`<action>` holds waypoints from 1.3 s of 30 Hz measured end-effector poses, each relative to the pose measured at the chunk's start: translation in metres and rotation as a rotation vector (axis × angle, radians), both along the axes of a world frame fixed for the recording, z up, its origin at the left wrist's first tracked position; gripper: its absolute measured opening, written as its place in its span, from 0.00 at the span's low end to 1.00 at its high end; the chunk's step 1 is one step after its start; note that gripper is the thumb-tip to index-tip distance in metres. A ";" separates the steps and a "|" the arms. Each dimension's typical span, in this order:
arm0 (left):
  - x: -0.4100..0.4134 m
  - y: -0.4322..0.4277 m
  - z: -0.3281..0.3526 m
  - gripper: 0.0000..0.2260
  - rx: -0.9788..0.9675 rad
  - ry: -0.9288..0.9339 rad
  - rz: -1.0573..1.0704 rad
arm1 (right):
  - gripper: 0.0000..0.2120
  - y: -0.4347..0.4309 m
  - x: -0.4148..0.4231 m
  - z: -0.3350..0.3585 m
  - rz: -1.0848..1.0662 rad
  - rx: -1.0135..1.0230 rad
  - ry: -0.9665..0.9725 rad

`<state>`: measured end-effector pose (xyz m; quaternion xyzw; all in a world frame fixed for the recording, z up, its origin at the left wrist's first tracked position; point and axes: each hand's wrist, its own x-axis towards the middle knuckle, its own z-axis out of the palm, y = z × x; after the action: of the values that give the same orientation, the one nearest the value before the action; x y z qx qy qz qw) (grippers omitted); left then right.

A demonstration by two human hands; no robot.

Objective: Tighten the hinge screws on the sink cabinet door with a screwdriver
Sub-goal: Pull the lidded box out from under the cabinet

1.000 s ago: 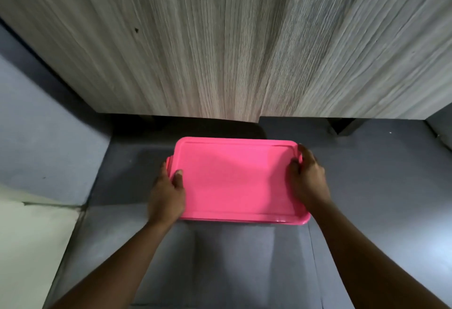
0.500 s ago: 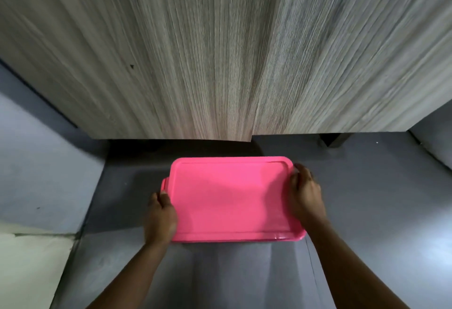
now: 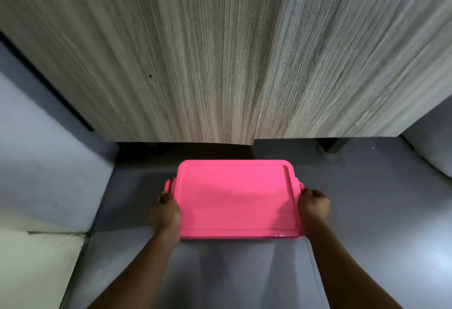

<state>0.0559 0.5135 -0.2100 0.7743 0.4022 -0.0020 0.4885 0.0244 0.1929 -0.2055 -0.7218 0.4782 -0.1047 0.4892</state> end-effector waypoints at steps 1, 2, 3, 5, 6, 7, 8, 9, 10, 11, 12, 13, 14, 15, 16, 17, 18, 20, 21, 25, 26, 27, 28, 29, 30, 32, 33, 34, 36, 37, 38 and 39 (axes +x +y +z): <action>-0.001 0.000 0.000 0.20 0.001 -0.003 -0.002 | 0.15 0.001 -0.001 0.003 -0.005 -0.043 0.018; -0.001 -0.001 0.001 0.21 0.022 -0.013 -0.010 | 0.17 0.004 -0.003 0.007 0.001 -0.111 0.024; -0.002 0.000 0.001 0.22 0.065 -0.028 -0.028 | 0.19 0.007 -0.004 0.011 0.030 -0.189 0.010; -0.003 0.000 0.002 0.25 0.170 -0.042 -0.081 | 0.20 0.014 -0.007 0.018 0.151 -0.386 0.007; -0.003 0.000 0.004 0.26 0.196 -0.048 -0.110 | 0.19 0.017 -0.008 0.020 0.230 -0.483 0.026; -0.004 -0.001 0.006 0.27 0.200 -0.059 -0.142 | 0.18 0.017 -0.008 0.019 0.297 -0.536 0.039; -0.005 -0.003 0.007 0.26 0.195 -0.070 -0.173 | 0.18 0.016 -0.008 0.019 0.339 -0.529 0.048; -0.006 -0.003 0.008 0.24 0.188 -0.078 -0.198 | 0.18 0.015 -0.007 0.018 0.360 -0.485 0.055; -0.007 -0.004 0.009 0.23 0.181 -0.088 -0.218 | 0.18 0.014 -0.007 0.018 0.363 -0.440 0.067; -0.008 -0.004 0.009 0.21 0.171 -0.097 -0.230 | 0.18 0.013 -0.007 0.018 0.362 -0.420 0.078; -0.008 -0.004 0.010 0.19 0.162 -0.113 -0.237 | 0.18 0.013 -0.006 0.018 0.361 -0.418 0.085; -0.008 -0.005 0.010 0.18 0.156 -0.128 -0.245 | 0.18 0.012 -0.005 0.018 0.358 -0.419 0.082; -0.008 -0.006 0.011 0.17 0.155 -0.138 -0.256 | 0.18 0.012 -0.005 0.018 0.352 -0.421 0.081; -0.007 -0.006 0.011 0.17 0.164 -0.140 -0.262 | 0.18 0.013 -0.004 0.018 0.352 -0.427 0.083; -0.006 -0.007 0.010 0.18 0.181 -0.136 -0.268 | 0.18 0.013 -0.003 0.018 0.355 -0.432 0.086; -0.006 -0.008 0.009 0.19 0.199 -0.128 -0.273 | 0.17 0.013 -0.003 0.019 0.357 -0.435 0.094; -0.006 -0.006 0.008 0.19 0.210 -0.118 -0.276 | 0.17 0.014 -0.002 0.020 0.358 -0.433 0.105; -0.006 -0.004 0.006 0.19 0.186 -0.100 -0.289 | 0.17 0.014 0.000 0.022 0.371 -0.435 0.128; -0.004 -0.003 0.005 0.19 0.163 -0.101 -0.302 | 0.16 0.013 0.002 0.024 0.383 -0.444 0.130; 0.001 0.006 0.011 0.14 0.103 -0.128 -0.336 | 0.15 0.007 0.011 0.031 0.406 -0.459 0.094; 0.002 0.008 0.014 0.14 0.112 -0.146 -0.346 | 0.14 0.005 0.011 0.033 0.397 -0.447 0.068; 0.002 0.009 0.018 0.14 0.127 -0.162 -0.353 | 0.14 0.002 0.012 0.036 0.391 -0.438 0.046; 0.000 0.008 0.022 0.15 0.142 -0.183 -0.362 | 0.13 -0.001 0.012 0.039 0.385 -0.431 0.032; -0.001 0.004 0.027 0.17 0.155 -0.205 -0.376 | 0.13 -0.006 0.011 0.042 0.373 -0.425 0.021; -0.003 0.000 0.032 0.17 0.167 -0.224 -0.391 | 0.13 -0.012 0.009 0.046 0.360 -0.418 0.014; -0.008 -0.015 0.041 0.14 0.175 -0.233 -0.428 | 0.12 -0.029 0.002 0.052 0.328 -0.408 0.007; -0.011 -0.025 0.044 0.13 0.167 -0.231 -0.444 | 0.12 -0.038 -0.002 0.054 0.316 -0.407 0.009; -0.013 -0.037 0.048 0.12 0.164 -0.231 -0.466 | 0.13 -0.050 -0.008 0.055 0.301 -0.408 0.014; -0.018 -0.063 0.053 0.13 0.166 -0.226 -0.537 | 0.14 -0.076 -0.020 0.058 0.266 -0.413 0.037; -0.020 -0.075 0.055 0.14 0.155 -0.211 -0.577 | 0.15 -0.090 -0.026 0.059 0.248 -0.418 0.049; -0.021 -0.089 0.057 0.15 0.134 -0.192 -0.621 | 0.15 -0.106 -0.032 0.060 0.226 -0.418 0.059; -0.022 -0.103 0.058 0.16 0.111 -0.176 -0.665 | 0.15 -0.120 -0.037 0.060 0.204 -0.416 0.061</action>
<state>0.0343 0.4108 -0.1515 0.8857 0.0835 -0.0725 0.4509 -0.0123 0.0727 -0.1452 -0.8546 0.3854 -0.1291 0.3233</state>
